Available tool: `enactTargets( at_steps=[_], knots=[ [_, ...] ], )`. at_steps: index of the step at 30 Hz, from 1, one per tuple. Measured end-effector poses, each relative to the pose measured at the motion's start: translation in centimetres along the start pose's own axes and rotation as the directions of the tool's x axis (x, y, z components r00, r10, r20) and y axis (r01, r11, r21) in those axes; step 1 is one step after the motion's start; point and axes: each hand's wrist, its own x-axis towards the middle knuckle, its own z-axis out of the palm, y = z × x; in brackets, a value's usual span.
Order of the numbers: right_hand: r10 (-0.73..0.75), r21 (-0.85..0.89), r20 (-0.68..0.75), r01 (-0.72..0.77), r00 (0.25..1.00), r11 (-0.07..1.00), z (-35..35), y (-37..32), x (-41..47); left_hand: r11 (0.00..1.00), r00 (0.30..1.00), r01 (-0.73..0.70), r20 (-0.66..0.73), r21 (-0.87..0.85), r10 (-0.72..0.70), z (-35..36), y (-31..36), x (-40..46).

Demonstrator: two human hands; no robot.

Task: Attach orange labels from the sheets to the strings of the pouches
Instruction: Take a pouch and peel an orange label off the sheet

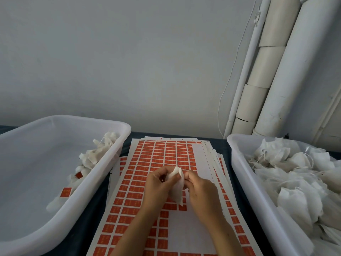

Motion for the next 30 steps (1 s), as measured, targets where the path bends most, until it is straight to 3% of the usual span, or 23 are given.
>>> enactTargets(
  at_steps=[4,12,22,27,30],
  knots=[
    [-0.004,-0.088,0.012,0.005,1.0,0.996,-0.2,-0.1,0.0,0.998,1.0,-0.021,-0.009,0.056,0.021,0.2,-0.3,0.1],
    [0.065,0.013,-0.017,-0.065,0.998,0.998,0.1,-0.4,-0.1,0.951,0.984,0.009,-0.172,0.309,0.046,0.6,-1.0,0.4],
    [-0.161,0.046,-0.047,0.163,0.986,0.986,0.6,-0.8,0.1,0.989,0.999,-0.043,0.025,0.14,0.04,0.4,-0.6,0.2],
    [-0.168,0.261,-0.007,0.164,0.986,0.951,-0.1,-0.6,0.1,0.993,0.992,-0.078,0.104,0.085,0.069,0.1,-0.5,0.2],
    [-0.194,0.26,0.043,0.176,0.98,0.949,-0.2,-0.6,0.0,0.995,0.992,-0.081,0.103,0.051,0.075,-0.1,-0.5,0.2]
  ],
)
